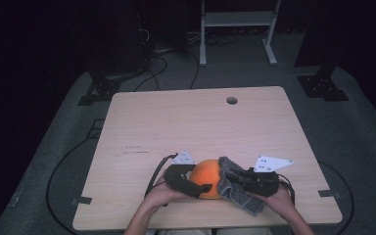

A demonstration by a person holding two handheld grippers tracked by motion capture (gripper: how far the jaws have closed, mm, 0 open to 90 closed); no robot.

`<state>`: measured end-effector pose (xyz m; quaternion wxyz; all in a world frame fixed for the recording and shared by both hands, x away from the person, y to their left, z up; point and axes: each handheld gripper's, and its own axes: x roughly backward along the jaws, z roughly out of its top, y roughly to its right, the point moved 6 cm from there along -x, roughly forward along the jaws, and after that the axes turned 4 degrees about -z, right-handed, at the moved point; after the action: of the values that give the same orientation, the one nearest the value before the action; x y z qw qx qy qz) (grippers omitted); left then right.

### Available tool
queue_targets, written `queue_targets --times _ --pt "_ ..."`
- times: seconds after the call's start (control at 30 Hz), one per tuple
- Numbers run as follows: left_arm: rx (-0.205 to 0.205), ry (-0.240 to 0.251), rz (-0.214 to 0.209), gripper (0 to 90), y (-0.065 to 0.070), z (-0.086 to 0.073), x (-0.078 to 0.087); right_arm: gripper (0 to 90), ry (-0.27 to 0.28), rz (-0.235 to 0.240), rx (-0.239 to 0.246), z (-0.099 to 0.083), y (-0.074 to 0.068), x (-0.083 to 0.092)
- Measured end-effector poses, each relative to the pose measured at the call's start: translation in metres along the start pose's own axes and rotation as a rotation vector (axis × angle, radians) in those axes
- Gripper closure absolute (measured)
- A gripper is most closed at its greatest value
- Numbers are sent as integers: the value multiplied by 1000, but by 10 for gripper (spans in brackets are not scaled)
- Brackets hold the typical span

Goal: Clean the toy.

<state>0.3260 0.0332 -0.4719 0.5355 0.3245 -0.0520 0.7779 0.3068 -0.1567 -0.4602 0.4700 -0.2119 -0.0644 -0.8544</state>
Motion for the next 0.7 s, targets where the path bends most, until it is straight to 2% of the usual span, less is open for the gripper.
queue_targets --times 0.07,0.1,0.2,0.23,0.27,0.3,0.33,0.37,0.4,0.43,0.5,0.6,0.63,0.67,0.7 --pt "-61 44 24 235 3 3 4 789 0 -9 -2 1 1 2" --pt "-118 83 48 274 5 7 6 790 6 -20 2 3 1 4" --pt "-281 141 147 304 9 16 9 792 49 -53 2 14 0 10" --pt "-315 135 144 290 9 17 9 792 80 -36 2 19 -3 10" --pt "-334 116 131 277 9 14 6 792 85 -34 8 21 -7 8" --pt "-339 77 131 271 6 9 3 793 67 -48 30 22 -8 3" --pt "-336 51 129 260 2 3 2 791 37 -55 43 19 -9 -3" --pt "-336 51 129 244 2 3 2 791 20 -57 49 15 -7 -8" --pt "-286 72 100 227 -4 -3 5 791 24 -50 45 11 -5 -12" --pt "-263 68 94 212 -7 -5 7 791 27 -44 28 8 -2 -14" --pt "-212 79 73 168 -9 -2 11 791 13 -67 -1 7 4 -13" --pt "-85 150 35 100 -9 8 15 792 -1 -89 -38 1 9 -8" --pt "-65 162 41 94 -9 10 15 791 -1 -76 -45 -1 7 -7" --pt "-71 153 48 89 -9 10 12 791 -3 -58 -42 -2 3 -6" --pt "-71 153 48 83 -9 10 12 790 -5 -38 -18 -2 -3 -6"
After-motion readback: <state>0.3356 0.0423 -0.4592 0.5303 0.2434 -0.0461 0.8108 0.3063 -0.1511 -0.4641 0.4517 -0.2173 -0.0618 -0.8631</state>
